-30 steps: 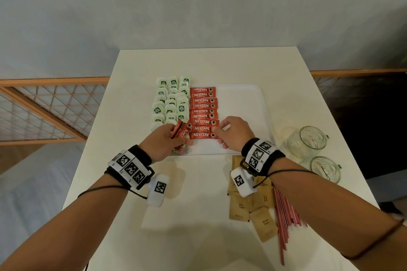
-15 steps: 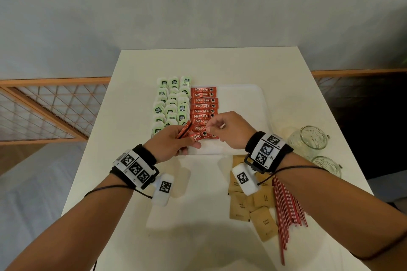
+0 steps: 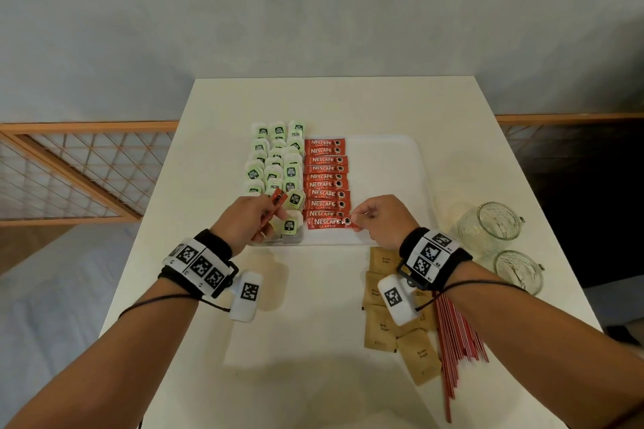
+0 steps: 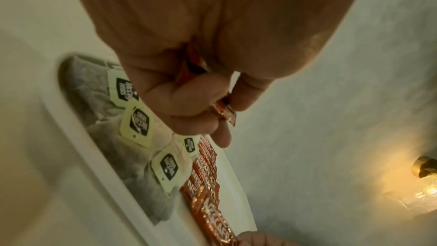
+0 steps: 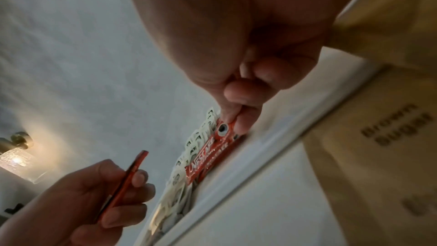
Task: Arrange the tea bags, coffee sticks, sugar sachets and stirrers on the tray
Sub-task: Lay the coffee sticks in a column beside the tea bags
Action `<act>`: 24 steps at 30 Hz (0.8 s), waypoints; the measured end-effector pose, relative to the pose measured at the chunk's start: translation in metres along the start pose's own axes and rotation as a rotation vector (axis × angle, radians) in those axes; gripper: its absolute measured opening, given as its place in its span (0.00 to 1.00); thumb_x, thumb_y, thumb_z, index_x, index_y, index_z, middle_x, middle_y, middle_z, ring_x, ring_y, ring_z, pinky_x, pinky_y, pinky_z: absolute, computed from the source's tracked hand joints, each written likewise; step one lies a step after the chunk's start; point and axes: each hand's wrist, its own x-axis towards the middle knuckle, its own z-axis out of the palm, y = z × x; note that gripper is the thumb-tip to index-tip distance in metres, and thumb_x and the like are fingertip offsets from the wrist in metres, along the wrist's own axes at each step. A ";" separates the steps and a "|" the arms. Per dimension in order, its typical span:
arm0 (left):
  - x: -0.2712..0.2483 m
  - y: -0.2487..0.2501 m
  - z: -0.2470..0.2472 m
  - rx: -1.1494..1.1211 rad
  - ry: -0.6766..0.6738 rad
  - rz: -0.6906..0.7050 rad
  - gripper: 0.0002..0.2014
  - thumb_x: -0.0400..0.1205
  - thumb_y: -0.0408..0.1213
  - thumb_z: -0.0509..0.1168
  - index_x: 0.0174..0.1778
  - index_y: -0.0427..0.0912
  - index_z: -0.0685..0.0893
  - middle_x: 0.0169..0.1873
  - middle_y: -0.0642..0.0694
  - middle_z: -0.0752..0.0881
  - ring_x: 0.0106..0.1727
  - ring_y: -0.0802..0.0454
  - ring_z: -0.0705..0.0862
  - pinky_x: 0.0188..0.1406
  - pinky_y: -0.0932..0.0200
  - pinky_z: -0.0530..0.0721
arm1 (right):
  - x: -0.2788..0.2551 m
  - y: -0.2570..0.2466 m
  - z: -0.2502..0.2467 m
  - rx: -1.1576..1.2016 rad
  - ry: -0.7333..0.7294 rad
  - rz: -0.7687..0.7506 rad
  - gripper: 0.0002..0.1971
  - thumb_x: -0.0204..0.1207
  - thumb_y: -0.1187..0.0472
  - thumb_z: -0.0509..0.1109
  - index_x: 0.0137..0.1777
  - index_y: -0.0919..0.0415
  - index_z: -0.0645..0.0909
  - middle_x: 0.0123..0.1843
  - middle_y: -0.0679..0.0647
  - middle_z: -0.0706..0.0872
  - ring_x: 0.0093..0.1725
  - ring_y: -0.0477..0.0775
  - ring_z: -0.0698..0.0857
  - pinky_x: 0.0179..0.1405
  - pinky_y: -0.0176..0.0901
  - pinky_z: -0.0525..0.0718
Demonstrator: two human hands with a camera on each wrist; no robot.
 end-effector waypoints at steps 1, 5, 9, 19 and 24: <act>-0.001 -0.001 0.000 0.017 -0.004 -0.007 0.18 0.79 0.40 0.56 0.37 0.38 0.91 0.29 0.35 0.81 0.28 0.46 0.78 0.24 0.60 0.70 | 0.001 0.002 0.003 -0.012 0.000 0.011 0.08 0.81 0.59 0.74 0.42 0.55 0.91 0.38 0.47 0.93 0.27 0.32 0.83 0.40 0.36 0.77; -0.003 0.002 0.005 0.029 -0.019 -0.021 0.17 0.81 0.29 0.55 0.42 0.34 0.90 0.26 0.41 0.83 0.25 0.49 0.78 0.25 0.61 0.74 | 0.000 0.003 0.011 -0.054 -0.005 0.017 0.09 0.80 0.58 0.75 0.37 0.51 0.91 0.36 0.44 0.93 0.38 0.37 0.89 0.43 0.29 0.78; -0.004 0.003 0.008 0.040 -0.061 0.008 0.12 0.83 0.25 0.59 0.46 0.31 0.88 0.26 0.42 0.82 0.25 0.53 0.81 0.25 0.62 0.81 | 0.001 -0.002 0.015 -0.088 0.013 0.018 0.11 0.79 0.58 0.76 0.35 0.56 0.93 0.40 0.45 0.93 0.44 0.42 0.89 0.47 0.34 0.81; 0.003 -0.007 0.010 0.053 -0.098 0.131 0.06 0.81 0.22 0.69 0.45 0.37 0.82 0.27 0.48 0.85 0.25 0.48 0.83 0.29 0.57 0.87 | 0.000 -0.007 0.017 -0.189 0.066 0.040 0.10 0.78 0.49 0.77 0.40 0.53 0.91 0.38 0.46 0.91 0.37 0.44 0.86 0.39 0.38 0.81; 0.006 -0.012 0.015 0.054 -0.130 0.163 0.04 0.81 0.24 0.72 0.47 0.36 0.85 0.30 0.47 0.87 0.31 0.49 0.85 0.34 0.56 0.88 | -0.007 -0.013 0.010 -0.144 0.097 -0.050 0.11 0.81 0.44 0.72 0.47 0.49 0.88 0.40 0.41 0.87 0.40 0.39 0.84 0.39 0.36 0.79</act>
